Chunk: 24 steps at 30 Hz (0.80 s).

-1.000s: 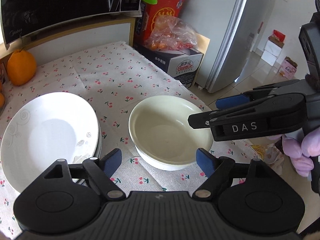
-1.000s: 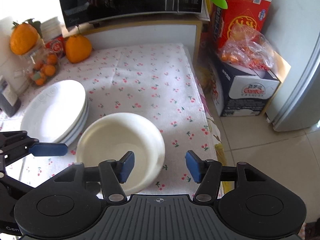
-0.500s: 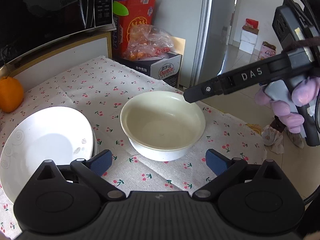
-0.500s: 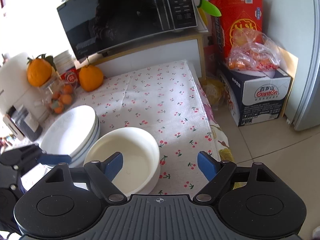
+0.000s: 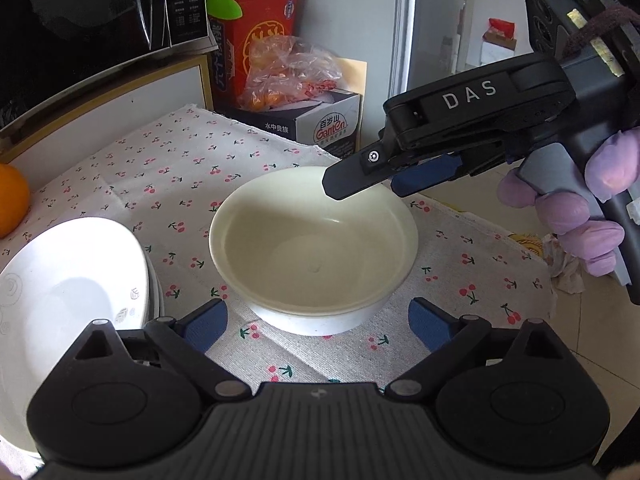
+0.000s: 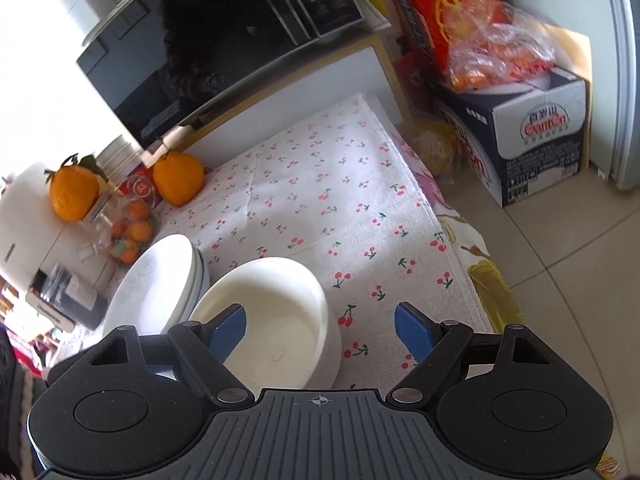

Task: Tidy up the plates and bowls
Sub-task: 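Grip the nested bowls' base with the left gripper while the right gripper clamps the rim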

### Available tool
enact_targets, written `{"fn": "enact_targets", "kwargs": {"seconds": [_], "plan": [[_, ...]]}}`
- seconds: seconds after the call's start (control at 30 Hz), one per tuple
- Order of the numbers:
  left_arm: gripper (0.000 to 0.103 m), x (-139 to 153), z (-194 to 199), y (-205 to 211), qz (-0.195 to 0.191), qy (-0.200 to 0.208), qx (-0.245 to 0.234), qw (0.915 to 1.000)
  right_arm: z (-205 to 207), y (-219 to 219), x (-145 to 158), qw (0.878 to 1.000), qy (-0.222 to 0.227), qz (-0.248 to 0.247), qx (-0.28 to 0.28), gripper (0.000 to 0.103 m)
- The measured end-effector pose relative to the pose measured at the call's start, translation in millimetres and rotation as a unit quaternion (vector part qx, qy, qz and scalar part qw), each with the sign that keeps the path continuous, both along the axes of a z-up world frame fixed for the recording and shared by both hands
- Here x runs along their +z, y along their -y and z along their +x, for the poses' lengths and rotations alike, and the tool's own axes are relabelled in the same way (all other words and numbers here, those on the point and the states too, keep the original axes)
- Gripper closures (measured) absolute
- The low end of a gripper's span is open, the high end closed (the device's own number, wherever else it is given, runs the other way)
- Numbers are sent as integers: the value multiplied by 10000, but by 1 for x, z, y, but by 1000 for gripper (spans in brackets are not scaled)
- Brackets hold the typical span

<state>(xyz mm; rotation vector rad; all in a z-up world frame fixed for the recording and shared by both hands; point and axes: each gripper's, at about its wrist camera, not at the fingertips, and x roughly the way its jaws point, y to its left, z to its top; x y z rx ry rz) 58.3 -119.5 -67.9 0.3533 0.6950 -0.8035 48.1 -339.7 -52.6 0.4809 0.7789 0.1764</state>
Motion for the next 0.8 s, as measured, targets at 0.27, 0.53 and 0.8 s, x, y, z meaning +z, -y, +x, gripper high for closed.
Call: {"fn": "enact_targets", "kwargs": {"seconds": [0.27, 0.53, 0.8], "plan": [[14, -2, 5, 4, -10, -14, 25, 10000, 6, 6, -9, 9990, -233, 294, -244, 37], [15, -2, 6, 5, 10, -41, 37, 10000, 9, 4, -15, 9983, -397, 348, -230, 63], [15, -1, 7, 7, 23, -71, 52, 10000, 10, 0, -15, 9982, -468, 358, -145, 86]]}}
